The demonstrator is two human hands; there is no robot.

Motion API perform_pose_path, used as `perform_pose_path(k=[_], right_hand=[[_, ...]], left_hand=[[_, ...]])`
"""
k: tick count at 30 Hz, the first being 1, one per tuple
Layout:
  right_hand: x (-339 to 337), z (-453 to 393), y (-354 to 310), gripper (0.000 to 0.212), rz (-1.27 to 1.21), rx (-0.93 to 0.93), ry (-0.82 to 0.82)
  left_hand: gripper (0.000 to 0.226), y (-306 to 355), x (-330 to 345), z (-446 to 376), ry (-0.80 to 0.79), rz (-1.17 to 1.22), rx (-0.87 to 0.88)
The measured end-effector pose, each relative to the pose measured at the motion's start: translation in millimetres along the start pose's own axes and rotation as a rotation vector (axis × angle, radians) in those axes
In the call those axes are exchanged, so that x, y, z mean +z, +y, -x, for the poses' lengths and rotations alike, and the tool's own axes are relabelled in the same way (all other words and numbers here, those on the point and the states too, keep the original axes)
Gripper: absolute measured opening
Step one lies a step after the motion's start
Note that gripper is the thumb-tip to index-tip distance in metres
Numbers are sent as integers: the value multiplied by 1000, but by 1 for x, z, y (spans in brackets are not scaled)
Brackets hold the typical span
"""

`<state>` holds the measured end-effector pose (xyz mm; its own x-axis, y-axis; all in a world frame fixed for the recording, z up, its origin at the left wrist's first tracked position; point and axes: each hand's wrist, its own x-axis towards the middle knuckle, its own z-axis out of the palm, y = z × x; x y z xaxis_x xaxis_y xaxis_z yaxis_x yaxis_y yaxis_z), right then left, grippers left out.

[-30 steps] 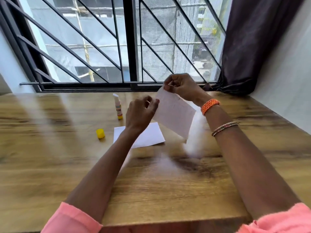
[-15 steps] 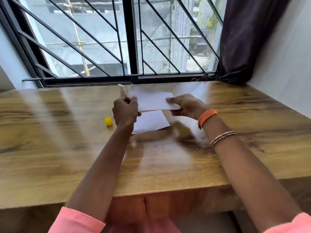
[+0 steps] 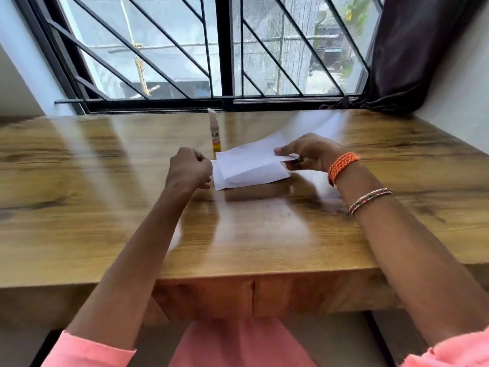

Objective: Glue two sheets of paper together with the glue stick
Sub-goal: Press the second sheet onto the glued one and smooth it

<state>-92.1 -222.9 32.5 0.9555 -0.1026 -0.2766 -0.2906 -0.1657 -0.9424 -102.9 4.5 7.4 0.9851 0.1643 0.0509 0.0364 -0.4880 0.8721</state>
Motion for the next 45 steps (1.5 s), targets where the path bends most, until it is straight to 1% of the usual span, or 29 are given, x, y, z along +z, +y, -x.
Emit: perform_pose_path(k=[2, 3, 8, 11, 12, 15, 16, 20, 21, 24, 25, 32, 36, 40, 45], right_hand=[[5, 0, 1, 40, 17, -5, 19], [7, 0, 2, 40, 25, -12, 27], [11, 4, 3, 27, 47, -39, 42], [13, 5, 5, 26, 40, -47, 60], [12, 6, 5, 28, 34, -49, 66], [13, 8, 6, 45, 28, -62, 81], [14, 10, 5, 45, 29, -66, 82], [22, 12, 6, 28, 49, -56, 71], [22, 12, 6, 27, 53, -59, 74], [22, 12, 5, 38, 70, -68, 89], [22, 12, 5, 38, 80, -75, 92], [23, 6, 7, 19, 157, -142, 117], [22, 1, 10, 29, 229, -174, 131], [22, -2, 11, 24, 255, -179, 136], [24, -4, 13, 22, 246, -168, 149]], left_hand=[[26, -7, -4, -2, -11, -65, -25], [27, -8, -5, -2, -18, -98, -45], [32, -12, -8, -5, -57, -106, -82], [41, -14, -6, -8, -62, -92, -91], [43, -14, -6, -9, -66, -84, -92], [43, -14, -4, -10, -67, -65, -90], [42, -13, -4, -9, -64, -64, -89], [42, -17, -3, -7, -70, -44, -94], [42, -17, -3, -7, -70, -40, -93], [44, -14, -3, -7, -70, -24, -93], [44, -13, -3, -7, -71, -22, -93], [44, -15, -2, -9, -56, -26, -87], [41, -17, 0, -14, -42, -26, -104], [34, -17, 2, -14, -39, -26, -106], [38, -17, 2, -14, -37, -19, -81]])
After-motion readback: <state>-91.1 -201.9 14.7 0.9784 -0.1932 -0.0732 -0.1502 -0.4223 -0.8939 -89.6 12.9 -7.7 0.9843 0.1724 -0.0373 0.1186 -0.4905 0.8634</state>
